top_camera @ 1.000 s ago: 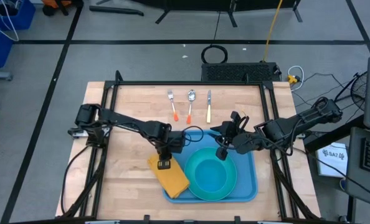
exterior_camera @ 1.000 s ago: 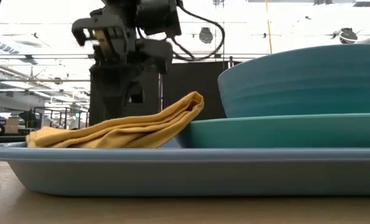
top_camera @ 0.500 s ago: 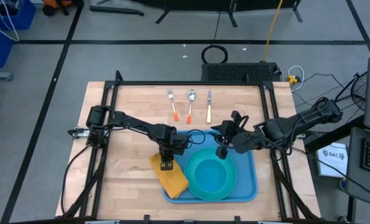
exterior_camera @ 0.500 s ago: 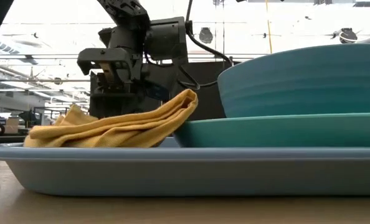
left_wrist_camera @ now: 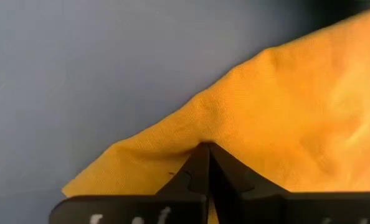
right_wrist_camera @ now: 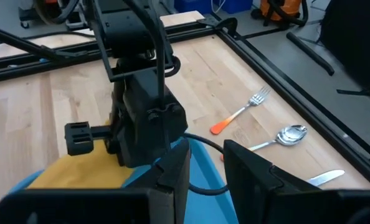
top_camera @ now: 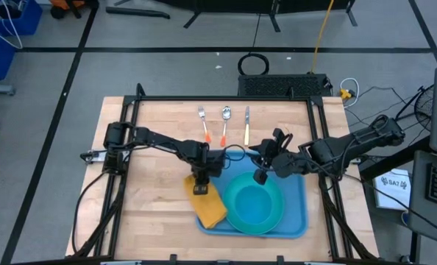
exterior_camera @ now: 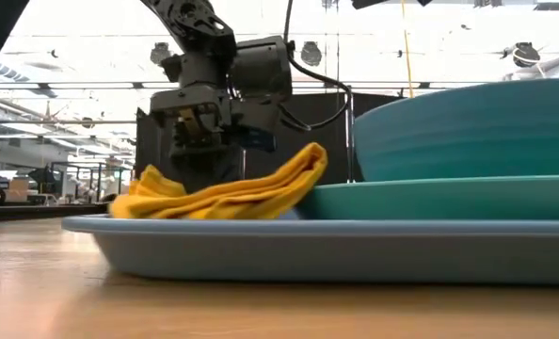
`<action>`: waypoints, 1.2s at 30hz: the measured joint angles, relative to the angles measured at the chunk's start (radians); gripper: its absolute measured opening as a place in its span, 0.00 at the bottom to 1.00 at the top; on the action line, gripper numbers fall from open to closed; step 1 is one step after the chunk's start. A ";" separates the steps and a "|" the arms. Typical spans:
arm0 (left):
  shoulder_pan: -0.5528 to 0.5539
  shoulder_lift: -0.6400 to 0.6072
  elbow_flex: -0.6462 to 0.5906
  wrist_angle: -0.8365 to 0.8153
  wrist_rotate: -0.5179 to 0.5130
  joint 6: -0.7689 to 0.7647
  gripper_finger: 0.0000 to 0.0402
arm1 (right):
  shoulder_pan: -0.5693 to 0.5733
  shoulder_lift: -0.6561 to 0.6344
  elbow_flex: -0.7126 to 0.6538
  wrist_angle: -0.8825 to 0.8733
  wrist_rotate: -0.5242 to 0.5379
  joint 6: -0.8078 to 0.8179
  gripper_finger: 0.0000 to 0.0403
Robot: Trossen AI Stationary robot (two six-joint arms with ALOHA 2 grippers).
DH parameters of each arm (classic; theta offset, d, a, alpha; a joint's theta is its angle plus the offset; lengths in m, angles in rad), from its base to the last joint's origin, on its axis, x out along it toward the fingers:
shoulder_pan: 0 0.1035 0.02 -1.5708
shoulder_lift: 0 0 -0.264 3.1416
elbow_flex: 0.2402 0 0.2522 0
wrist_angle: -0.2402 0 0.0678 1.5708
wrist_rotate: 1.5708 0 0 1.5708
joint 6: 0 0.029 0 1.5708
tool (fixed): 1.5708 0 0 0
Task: Set up tray
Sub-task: Put the yellow napkin to the left of green plate on the blue serving tray
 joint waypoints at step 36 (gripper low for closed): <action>-0.025 -0.103 0.252 -0.505 -0.165 -0.076 0.01 | -0.069 0.000 0.000 0.017 -0.003 -0.007 0.22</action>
